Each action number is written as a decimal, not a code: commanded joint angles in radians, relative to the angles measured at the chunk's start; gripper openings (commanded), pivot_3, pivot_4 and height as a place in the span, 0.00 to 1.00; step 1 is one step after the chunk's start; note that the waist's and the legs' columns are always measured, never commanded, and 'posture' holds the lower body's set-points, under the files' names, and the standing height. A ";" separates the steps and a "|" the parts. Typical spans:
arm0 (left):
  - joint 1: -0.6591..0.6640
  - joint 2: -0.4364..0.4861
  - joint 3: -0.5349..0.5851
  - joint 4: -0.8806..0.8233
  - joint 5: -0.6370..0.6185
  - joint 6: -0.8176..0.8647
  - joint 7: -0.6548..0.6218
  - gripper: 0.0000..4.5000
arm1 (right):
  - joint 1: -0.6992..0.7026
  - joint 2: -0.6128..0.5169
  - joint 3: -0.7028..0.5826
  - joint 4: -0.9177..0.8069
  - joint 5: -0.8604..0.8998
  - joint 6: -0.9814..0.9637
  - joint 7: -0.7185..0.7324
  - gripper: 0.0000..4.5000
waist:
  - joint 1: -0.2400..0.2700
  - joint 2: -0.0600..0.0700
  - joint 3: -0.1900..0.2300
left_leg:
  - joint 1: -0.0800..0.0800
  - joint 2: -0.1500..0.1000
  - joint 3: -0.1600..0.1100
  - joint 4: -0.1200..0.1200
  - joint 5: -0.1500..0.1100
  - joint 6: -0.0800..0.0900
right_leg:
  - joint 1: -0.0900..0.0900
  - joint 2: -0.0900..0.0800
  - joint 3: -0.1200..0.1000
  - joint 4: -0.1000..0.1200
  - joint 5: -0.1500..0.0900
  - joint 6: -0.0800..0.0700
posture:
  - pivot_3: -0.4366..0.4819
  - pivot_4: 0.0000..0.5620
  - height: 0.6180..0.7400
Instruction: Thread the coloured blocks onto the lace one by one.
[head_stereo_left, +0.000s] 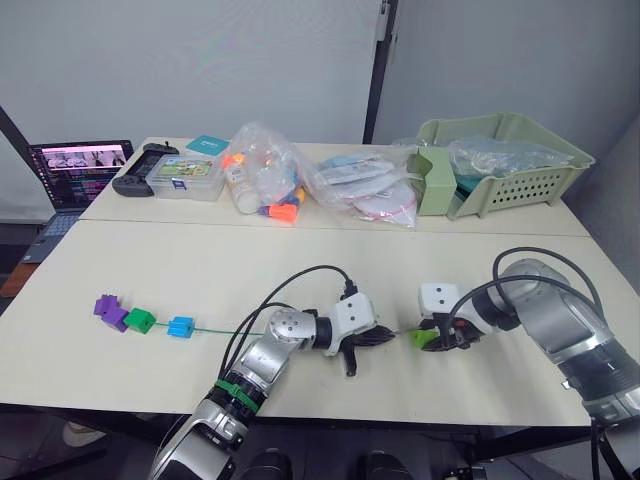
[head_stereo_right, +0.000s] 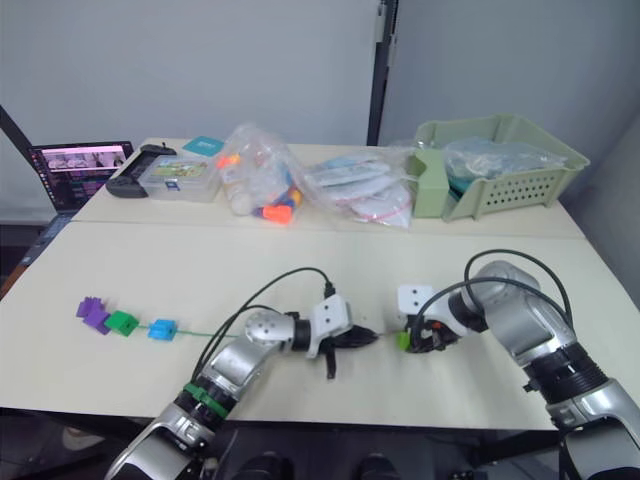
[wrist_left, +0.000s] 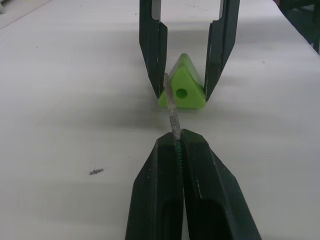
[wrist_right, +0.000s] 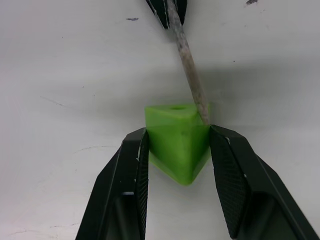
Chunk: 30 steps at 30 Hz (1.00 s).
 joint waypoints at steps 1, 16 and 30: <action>-0.008 0.008 -0.004 -0.050 0.001 -0.001 -0.013 0.00 | 0.013 -0.001 0.005 -0.002 0.006 0.001 -0.003 0.29 | 0.000 0.000 0.000 | 0.000 0.000 0.000 0.000 0.000 0.000 | 0.000 0.000 0.000 0.000 0.000 0.000 | 0.48 0.27 1.00; 0.001 0.026 -0.016 -0.087 -0.005 0.050 -0.031 0.00 | 0.002 0.004 0.009 0.008 -0.001 -0.002 -0.006 0.29 | -0.001 0.000 0.000 | 0.000 0.000 0.000 0.000 0.000 0.000 | 0.000 0.000 0.000 0.000 0.000 0.000 | 0.48 0.27 1.00; -0.099 -0.103 -0.035 0.085 0.015 -0.019 -0.009 0.00 | 0.018 0.006 0.007 -0.056 0.022 0.045 -0.004 0.29 | 0.000 0.000 0.000 | 0.000 0.000 0.000 0.000 0.000 0.000 | 0.000 0.000 0.000 0.000 0.000 0.000 | 0.48 0.27 1.00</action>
